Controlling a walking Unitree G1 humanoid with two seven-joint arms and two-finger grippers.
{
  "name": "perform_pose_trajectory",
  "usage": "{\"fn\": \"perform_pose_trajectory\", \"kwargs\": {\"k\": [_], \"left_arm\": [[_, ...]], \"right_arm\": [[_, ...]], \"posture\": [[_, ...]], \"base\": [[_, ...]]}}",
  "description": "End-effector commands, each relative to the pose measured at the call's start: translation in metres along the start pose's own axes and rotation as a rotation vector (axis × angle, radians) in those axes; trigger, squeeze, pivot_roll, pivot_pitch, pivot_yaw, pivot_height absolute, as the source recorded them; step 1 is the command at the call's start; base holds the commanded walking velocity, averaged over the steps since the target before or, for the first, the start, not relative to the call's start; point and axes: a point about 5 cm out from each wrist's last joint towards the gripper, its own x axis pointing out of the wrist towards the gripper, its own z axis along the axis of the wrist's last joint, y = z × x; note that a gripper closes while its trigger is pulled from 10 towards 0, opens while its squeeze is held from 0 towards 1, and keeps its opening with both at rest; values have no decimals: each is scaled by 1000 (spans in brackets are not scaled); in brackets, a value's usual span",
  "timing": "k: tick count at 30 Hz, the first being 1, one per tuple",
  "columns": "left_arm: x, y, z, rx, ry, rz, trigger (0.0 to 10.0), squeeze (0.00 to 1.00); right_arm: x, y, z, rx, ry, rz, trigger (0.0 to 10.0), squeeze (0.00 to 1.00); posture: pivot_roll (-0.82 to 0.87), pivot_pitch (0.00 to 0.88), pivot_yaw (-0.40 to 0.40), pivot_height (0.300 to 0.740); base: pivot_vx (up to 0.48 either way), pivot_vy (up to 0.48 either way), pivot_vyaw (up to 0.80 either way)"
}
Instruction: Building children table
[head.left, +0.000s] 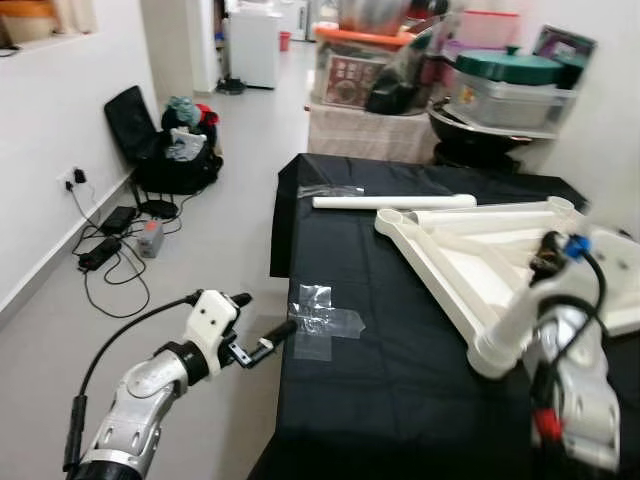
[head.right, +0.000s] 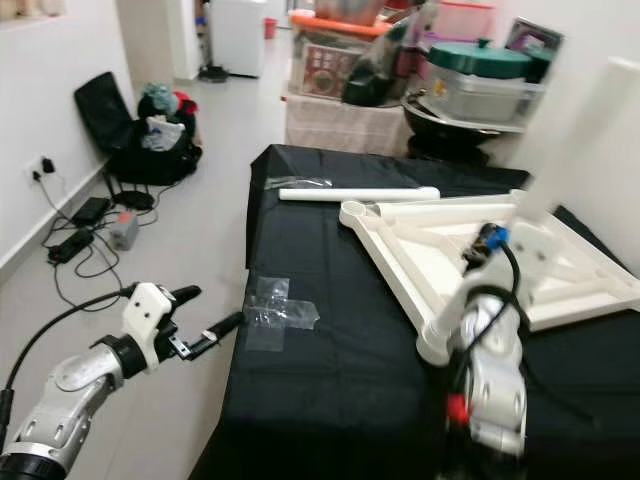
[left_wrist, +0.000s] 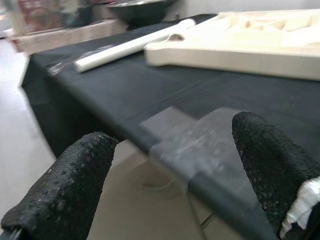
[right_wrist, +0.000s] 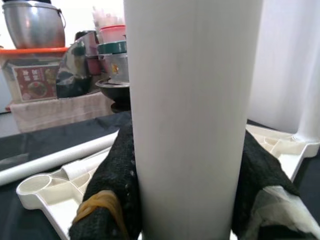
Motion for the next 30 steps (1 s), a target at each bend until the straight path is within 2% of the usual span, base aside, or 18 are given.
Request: {"fn": "perform_pose_trajectory", "kwargs": {"k": [1, 4, 7, 8, 10, 11, 13, 15, 17, 18, 19, 20, 21, 22, 23, 26, 28, 30], "left_arm": [[8, -7, 2, -11, -8, -40, 10000, 0], [9, -6, 3, -10, -8, -42, 10000, 0], [10, -6, 3, -11, -9, -43, 10000, 0], [10, -6, 4, -11, -11, -44, 10000, 0], [10, -6, 4, -12, -11, -44, 10000, 0], [9, -6, 3, -13, -10, -42, 10000, 0], [9, -6, 3, -13, -10, -42, 10000, 0], [8, -6, 3, -15, -9, -41, 10000, 0], [8, -6, 3, -15, -9, -41, 10000, 0], [8, -6, 3, -15, -9, -42, 10000, 0], [8, -6, 3, -15, -9, -42, 10000, 0], [8, -7, 3, -16, -9, -43, 10000, 0], [8, -6, 4, -15, -10, -43, 10000, 0], [8, -6, 4, -15, -10, -43, 10000, 0], [8, -6, 4, -13, -10, -40, 10000, 0], [7, -5, 4, -12, -11, -37, 10000, 0], [5, -7, 2, -14, -7, -37, 10000, 0], [5, -7, 2, -14, -7, -37, 10000, 0]], "right_arm": [[-16, 28, -23, -21, 164, 197, 9608, 0], [-17, 44, -20, -6, 157, 322, 10000, 0], [-10, 45, -16, 13, 124, 296, 10000, 0], [-2, 45, -11, 37, 97, 310, 10000, 1000], [5, 49, -5, 58, 79, 366, 10000, 1000], [11, 52, 3, 72, 46, 452, 10000, 0], [11, 52, 3, 72, 46, 452, 10000, 0], [12, 59, 14, 117, 23, 677, 10000, 0], [12, 59, 14, 117, 23, 677, 10000, 0], [8, 60, 17, 101, 24, 836, 10000, 0], [8, 60, 17, 101, 24, 836, 10000, 0], [4, 58, 15, 67, 40, 986, 10000, 0], [1, 55, 12, 33, 59, 1088, 6980, 0], [1, 55, 12, 33, 59, 1088, 6980, 0], [3, 52, 7, 12, 73, 1111, 0, 0], [8, 48, -1, -22, 96, 1057, 0, 0], [21, 39, -22, -65, 163, 838, 0, 0], [21, 39, -22, -65, 163, 838, 0, 0]], "posture": [[17, 0, -85, 740], [16, 0, -84, 740], [19, 0, -86, 740], [26, 0, -91, 740], [25, 0, -93, 740], [25, 0, -93, 740], [25, 0, -93, 740], [30, 0, -96, 740], [30, 0, -96, 740], [31, 0, -96, 740], [31, 0, -96, 740], [40, 0, -104, 740], [39, 0, -105, 740], [39, 0, -105, 740], [41, 0, -106, 740], [45, 0, -111, 740], [46, 0, -109, 740], [46, 0, -109, 740]], "base": [[0, 0, 0], [0, 0, 0], [0, 0, 0], [0, 0, 0], [0, 0, 0], [0, 0, 0], [0, 0, 0], [0, 0, 0], [0, 0, 0], [0, 0, 0], [0, 0, 0], [0, 0, 0], [0, 0, 0], [0, 0, 0], [0, 0, 0], [0, 0, 0], [0, 0, 0], [0, 0, 0]]}}
